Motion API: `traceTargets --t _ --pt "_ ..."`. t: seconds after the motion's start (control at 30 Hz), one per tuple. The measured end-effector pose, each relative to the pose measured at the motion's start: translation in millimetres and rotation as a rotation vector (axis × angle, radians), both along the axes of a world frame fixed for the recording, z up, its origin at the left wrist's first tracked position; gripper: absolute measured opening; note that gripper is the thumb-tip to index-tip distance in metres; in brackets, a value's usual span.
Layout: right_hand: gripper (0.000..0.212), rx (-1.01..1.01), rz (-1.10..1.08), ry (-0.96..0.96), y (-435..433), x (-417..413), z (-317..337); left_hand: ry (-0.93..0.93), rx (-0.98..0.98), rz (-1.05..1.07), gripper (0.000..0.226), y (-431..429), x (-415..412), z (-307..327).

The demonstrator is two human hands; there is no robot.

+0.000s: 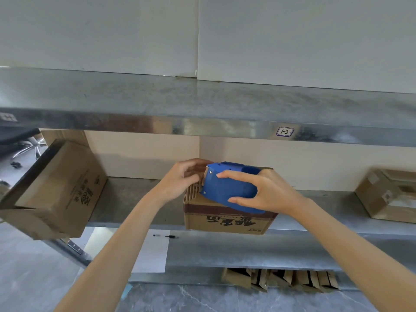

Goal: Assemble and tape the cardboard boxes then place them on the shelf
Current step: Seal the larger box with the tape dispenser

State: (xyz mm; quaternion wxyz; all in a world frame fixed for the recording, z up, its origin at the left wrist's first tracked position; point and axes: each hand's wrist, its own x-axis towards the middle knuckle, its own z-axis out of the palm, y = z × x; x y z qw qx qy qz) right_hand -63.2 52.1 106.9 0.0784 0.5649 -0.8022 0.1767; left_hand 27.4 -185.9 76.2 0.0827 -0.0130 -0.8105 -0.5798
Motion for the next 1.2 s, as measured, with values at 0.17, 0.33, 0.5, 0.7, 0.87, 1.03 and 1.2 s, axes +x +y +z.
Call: traceTargets --t 0.17,0.33,0.5,0.7,0.87,1.03,1.2 --pt "0.059 0.017 -0.008 -0.018 2.0 1.7 0.3 0.033 -0.037 0.072 0.039 4.9 -3.7 -3.9" --pt "0.064 0.068 -0.015 -0.109 2.4 -0.9 -0.5 0.035 -0.018 0.158 0.025 9.6 -8.3 -9.7" --pt "0.065 0.073 0.019 -0.240 1.2 -5.0 -1.2 0.036 -0.018 0.219 0.032 10.6 -11.8 -8.8" --pt "0.063 0.069 0.037 -0.252 -1.7 -9.8 7.6 0.028 -0.008 0.338 0.037 12.3 -19.3 -4.9" --pt "0.061 0.083 -0.036 -0.217 19.2 -21.8 11.4 0.053 0.152 0.467 0.026 -13.8 -8.3 -3.4" --pt "0.060 0.114 0.009 -0.244 35.6 -29.4 14.4 0.018 0.135 0.469 0.018 -15.3 0.6 -14.2" --pt "0.059 0.140 0.041 -0.278 53.5 -39.4 14.6 0.029 0.189 0.535 0.014 -5.4 0.5 -20.5"
